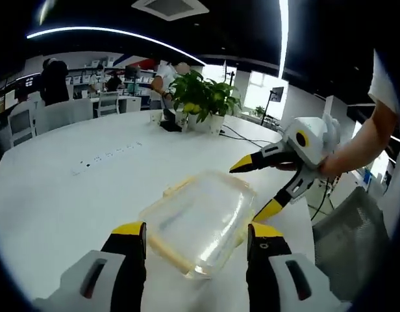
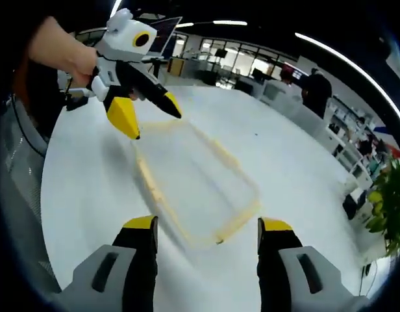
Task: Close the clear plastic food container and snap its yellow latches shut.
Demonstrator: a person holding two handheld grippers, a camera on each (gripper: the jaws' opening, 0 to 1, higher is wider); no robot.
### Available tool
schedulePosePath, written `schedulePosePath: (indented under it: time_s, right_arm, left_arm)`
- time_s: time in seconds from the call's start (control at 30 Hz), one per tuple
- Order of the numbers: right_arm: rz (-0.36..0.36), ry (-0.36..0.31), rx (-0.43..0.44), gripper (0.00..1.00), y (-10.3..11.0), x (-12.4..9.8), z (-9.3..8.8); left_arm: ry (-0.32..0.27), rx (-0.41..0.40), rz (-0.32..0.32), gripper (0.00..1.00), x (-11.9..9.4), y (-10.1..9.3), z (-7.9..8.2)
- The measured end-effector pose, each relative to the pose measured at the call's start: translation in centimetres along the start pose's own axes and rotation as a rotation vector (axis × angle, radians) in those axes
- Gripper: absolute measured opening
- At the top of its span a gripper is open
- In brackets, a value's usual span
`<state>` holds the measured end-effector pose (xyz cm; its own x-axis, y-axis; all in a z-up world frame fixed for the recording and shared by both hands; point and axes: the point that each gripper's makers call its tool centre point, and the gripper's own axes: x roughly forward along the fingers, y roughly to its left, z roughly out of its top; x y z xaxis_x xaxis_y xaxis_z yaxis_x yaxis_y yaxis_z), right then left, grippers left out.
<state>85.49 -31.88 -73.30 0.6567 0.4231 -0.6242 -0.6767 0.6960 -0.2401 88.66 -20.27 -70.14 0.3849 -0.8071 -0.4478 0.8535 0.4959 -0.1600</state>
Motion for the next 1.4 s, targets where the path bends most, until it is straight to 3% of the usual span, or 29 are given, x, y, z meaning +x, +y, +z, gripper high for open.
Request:
schedulePosePath:
  time_s: [0.27, 0.5, 0.63, 0.87, 1.13, 1.4]
  right_arm:
    - [0.015, 0.002, 0.062, 0.6, 0.1, 1.0, -0.8]
    - [0.026, 0.01, 0.09, 0.6, 0.4, 1.8, -1.4]
    - [0.031, 0.028, 0.069, 0.6, 0.7, 2.4, -1.8]
    - [0.04, 0.045, 0.014, 0.56, 1.0, 2.9, -2.1]
    - [0.043, 0.059, -0.038, 0.52, 1.1, 3.0, -2.3]
    - [0.042, 0.07, -0.086, 0.48, 1.5, 3.6, -1.6]
  left_arm:
    - [-0.039, -0.028, 0.07, 0.64, -0.5, 0.4, -1.5]
    - [0.004, 0.012, 0.088, 0.64, 0.3, -0.1, -3.5]
    - [0.023, 0.015, 0.103, 0.62, 0.9, 0.4, -4.5]
    - [0.043, 0.056, 0.119, 0.56, 1.5, 0.5, -4.8]
    - [0.069, 0.131, 0.148, 0.47, 1.5, 0.8, -4.7]
    - [0.078, 0.136, 0.165, 0.46, 0.4, 1.4, -5.2]
